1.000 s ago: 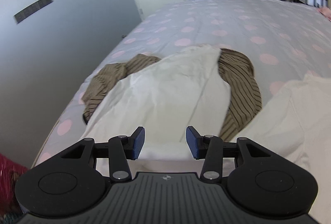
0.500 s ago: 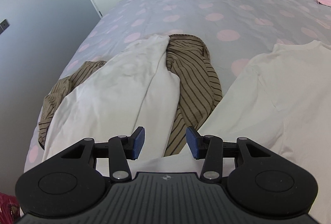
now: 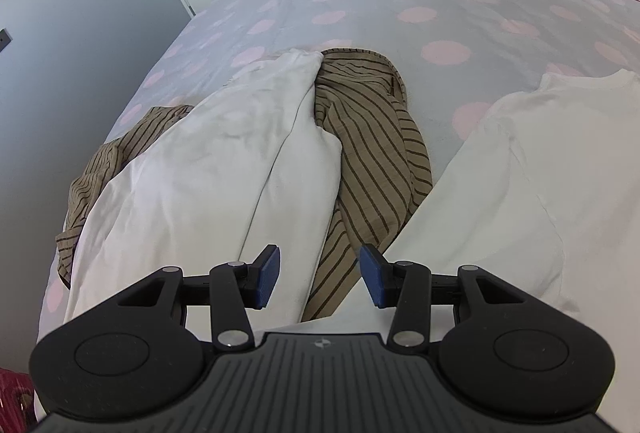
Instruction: Fold clothes
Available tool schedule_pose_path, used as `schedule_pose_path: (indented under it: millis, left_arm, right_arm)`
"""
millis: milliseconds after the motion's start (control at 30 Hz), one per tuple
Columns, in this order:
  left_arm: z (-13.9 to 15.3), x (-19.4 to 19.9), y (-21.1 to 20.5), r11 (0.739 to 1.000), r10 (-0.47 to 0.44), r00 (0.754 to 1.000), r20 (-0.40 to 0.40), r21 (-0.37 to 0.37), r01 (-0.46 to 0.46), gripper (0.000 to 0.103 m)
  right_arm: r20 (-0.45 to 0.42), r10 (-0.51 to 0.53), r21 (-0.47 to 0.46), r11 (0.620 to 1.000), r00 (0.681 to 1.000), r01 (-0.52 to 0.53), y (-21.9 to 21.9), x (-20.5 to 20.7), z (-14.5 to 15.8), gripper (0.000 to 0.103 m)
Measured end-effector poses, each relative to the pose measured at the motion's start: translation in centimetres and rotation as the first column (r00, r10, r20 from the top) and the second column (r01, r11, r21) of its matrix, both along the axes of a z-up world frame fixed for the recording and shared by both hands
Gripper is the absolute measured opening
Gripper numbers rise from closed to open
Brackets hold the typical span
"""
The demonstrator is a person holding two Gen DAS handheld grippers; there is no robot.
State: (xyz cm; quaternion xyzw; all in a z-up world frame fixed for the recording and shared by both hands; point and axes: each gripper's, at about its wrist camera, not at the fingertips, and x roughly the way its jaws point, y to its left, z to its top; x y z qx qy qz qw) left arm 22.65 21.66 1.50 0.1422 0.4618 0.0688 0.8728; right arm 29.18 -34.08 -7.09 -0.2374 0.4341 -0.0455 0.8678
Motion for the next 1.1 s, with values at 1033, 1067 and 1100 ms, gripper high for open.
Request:
schedule_pose_path:
  millis: [1033,1067,1100]
  left_arm:
    - [6.8,-5.8,-2.3,0.998,-0.012,0.991,0.132,-0.059,0.02,0.043]
    - [6.9,-5.9,-2.5,0.998,-0.017,0.991,0.133,-0.055,0.024,0.043]
    - [7.0,-5.9,-2.7,0.998,-0.021,0.991,0.134,-0.051,0.029,0.043]
  right_arm:
    - [-0.124,0.131,0.063,0.99,0.984,-0.123,-0.2,-17.0,1.9,0.002]
    - [-0.122,0.114,0.055,0.993,0.986,-0.108,-0.6,-17.0,2.2,0.002]
    - [-0.123,0.098,0.046,0.995,0.988,-0.093,-1.1,-17.1,2.3,0.002]
